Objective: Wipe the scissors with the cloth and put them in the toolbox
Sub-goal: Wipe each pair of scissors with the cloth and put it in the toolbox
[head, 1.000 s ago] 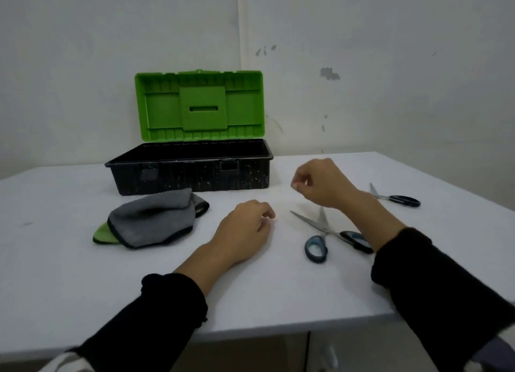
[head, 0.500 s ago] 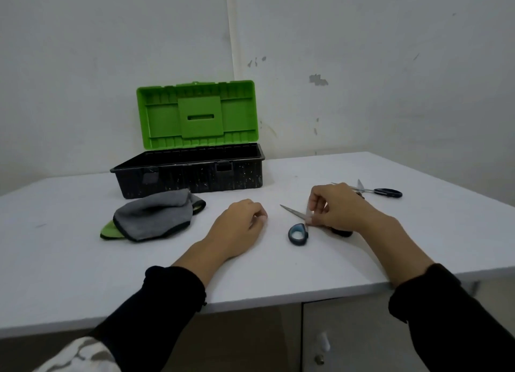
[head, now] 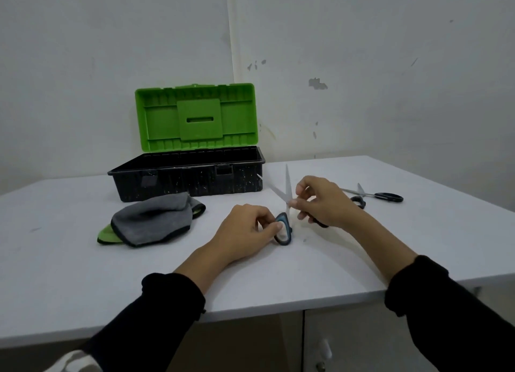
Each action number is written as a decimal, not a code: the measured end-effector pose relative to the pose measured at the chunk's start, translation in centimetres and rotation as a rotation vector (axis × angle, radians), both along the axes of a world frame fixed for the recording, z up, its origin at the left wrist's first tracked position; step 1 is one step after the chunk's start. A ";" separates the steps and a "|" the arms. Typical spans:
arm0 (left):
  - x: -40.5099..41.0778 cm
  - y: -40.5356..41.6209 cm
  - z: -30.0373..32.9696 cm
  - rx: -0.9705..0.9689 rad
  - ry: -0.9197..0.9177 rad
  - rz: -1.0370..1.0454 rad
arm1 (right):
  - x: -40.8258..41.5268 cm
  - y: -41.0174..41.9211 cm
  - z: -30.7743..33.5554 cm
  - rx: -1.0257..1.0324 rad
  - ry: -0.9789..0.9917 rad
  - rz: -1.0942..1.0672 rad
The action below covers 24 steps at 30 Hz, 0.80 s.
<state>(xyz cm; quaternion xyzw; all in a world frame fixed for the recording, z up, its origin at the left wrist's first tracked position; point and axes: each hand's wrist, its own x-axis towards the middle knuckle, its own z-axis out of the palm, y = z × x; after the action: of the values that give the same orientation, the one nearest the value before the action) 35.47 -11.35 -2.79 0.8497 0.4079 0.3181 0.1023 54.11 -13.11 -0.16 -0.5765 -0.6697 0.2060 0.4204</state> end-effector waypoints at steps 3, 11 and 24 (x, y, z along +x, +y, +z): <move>-0.9 0.5 0.6 0.013 -0.221 0.098 | -1.2 0.5 1.4 0.035 0.240 0.025; -5.0 2.3 3.2 0.204 -0.609 0.274 | -6.9 3.4 4.8 -0.154 1.121 0.231; -8.9 4.4 3.1 0.207 -0.580 0.251 | -15.2 5.7 2.9 -0.197 1.388 -0.024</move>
<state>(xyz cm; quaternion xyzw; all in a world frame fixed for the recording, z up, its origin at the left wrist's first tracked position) 26.56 -6.91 0.29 0.6728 0.4287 0.5965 0.0876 38.88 -7.38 2.75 -0.3546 -0.2183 0.5815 0.6989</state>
